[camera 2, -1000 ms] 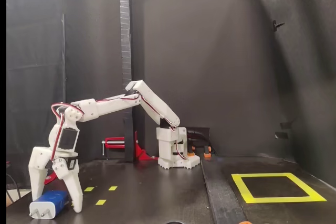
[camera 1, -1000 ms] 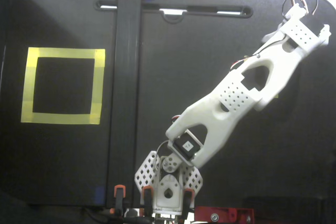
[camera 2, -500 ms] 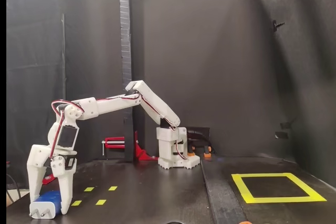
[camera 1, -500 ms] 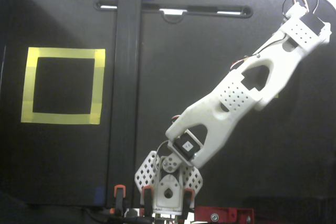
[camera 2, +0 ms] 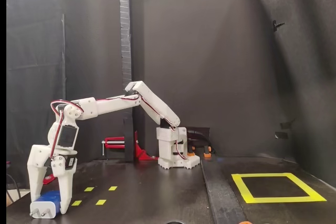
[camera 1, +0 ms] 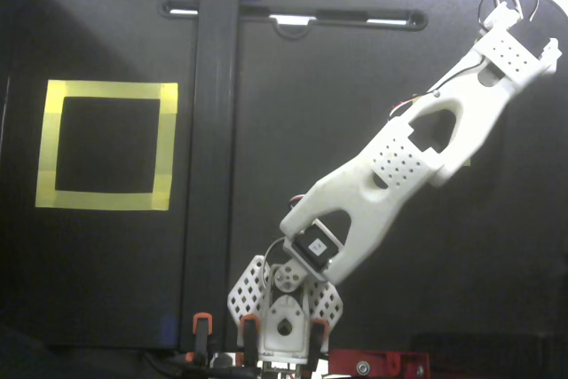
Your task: Grasp the block and place it in the designated area.
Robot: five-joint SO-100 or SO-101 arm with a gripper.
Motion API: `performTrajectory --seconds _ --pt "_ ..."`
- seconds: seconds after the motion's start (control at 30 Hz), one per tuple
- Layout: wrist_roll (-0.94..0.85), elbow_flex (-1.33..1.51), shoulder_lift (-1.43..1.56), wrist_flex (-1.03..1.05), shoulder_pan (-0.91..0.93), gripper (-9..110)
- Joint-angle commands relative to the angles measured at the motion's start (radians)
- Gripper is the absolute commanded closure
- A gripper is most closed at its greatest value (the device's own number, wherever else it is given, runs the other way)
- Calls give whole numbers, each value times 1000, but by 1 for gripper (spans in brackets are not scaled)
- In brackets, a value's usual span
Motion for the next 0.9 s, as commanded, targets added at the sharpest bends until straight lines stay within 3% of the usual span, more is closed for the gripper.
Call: performTrajectory --seconds 0.0,0.57,0.87 --pt "-8 5 2 21 11 81" --pt "64 -5 126 61 -15 81" --pt "118 -92 184 202 -44 81"
